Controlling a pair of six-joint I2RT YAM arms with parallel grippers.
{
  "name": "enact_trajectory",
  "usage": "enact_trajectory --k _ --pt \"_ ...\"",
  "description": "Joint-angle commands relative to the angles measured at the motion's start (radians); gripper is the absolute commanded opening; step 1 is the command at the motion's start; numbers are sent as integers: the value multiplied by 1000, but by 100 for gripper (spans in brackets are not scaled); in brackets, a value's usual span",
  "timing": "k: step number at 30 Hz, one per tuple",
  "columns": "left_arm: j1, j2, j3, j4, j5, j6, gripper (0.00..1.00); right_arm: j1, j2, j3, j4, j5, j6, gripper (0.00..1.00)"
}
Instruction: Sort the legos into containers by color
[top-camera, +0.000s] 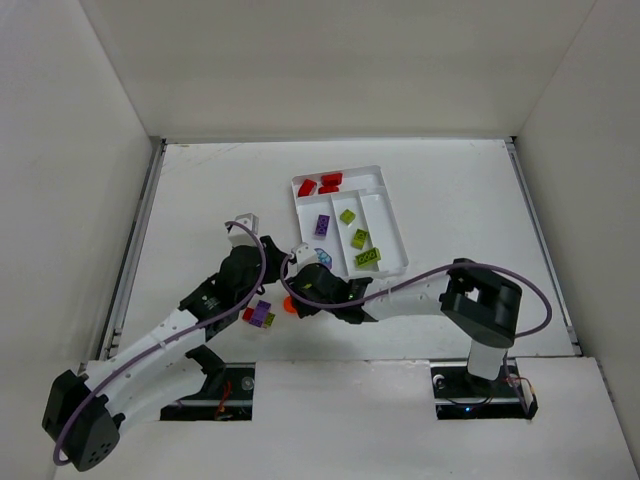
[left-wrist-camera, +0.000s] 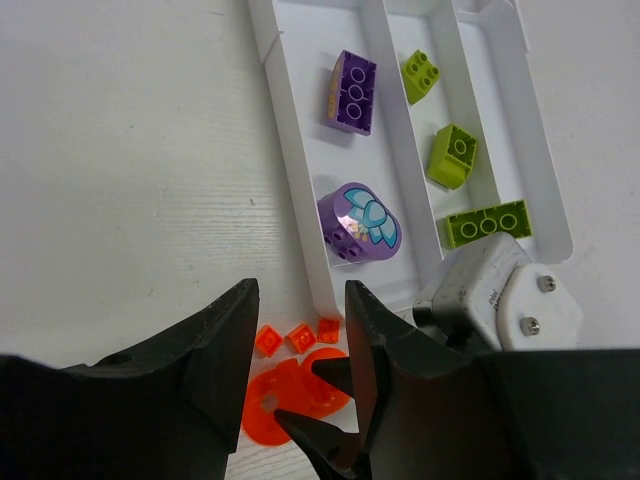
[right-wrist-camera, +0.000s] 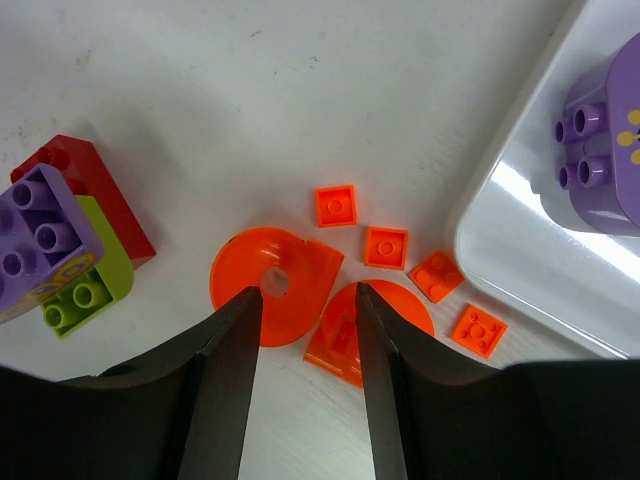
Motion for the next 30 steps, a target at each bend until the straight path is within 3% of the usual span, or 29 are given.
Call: enact_trajectory --k 1,10,15,21,30 --pt "8 -33 15 21 -3 10 38 0 1 40 -4 -7 -5 48" --pt "10 -46 14 20 -3 8 38 -1 42 43 3 -36 37 37" --pt "8 -53 12 15 -3 7 38 -17 33 23 25 -33 60 23" --pt "11 -58 20 9 -3 10 38 -17 -82 -44 113 -13 92 12" --pt "-42 -60 49 -6 -6 -16 37 -164 -353 -211 174 8 124 10"
